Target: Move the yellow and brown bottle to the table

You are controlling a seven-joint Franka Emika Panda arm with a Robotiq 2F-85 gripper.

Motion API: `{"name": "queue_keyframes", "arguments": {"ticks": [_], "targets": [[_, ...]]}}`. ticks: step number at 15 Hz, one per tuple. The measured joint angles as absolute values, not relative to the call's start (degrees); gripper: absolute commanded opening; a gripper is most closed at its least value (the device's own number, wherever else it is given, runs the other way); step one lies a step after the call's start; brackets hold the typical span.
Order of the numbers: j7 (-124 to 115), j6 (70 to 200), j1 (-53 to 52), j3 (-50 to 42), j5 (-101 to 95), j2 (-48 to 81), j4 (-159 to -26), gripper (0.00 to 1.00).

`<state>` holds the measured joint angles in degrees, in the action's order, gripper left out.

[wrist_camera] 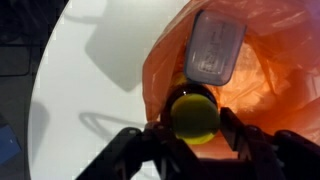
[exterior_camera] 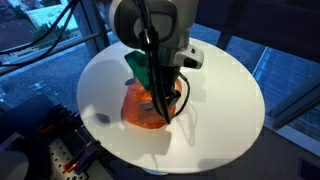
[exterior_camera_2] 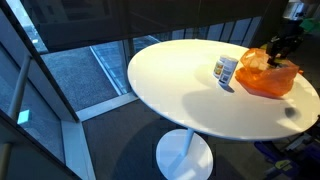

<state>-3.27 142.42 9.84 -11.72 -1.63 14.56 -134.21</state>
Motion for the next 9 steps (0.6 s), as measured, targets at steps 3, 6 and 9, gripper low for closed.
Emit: {"name": "queue_keyframes", "arguments": {"ticks": [3, 6, 9], "targets": [[-4.11, 141.75, 9.72, -12.33, -3.73, 13.38, -134.2, 0.2], [-4.85, 140.22, 9.58, -12.39, -5.2, 11.94, -134.2, 0.2], [-5.25, 138.37, 8.8, -12.25, -5.33, 10.19, -134.12, 0.2]]}}
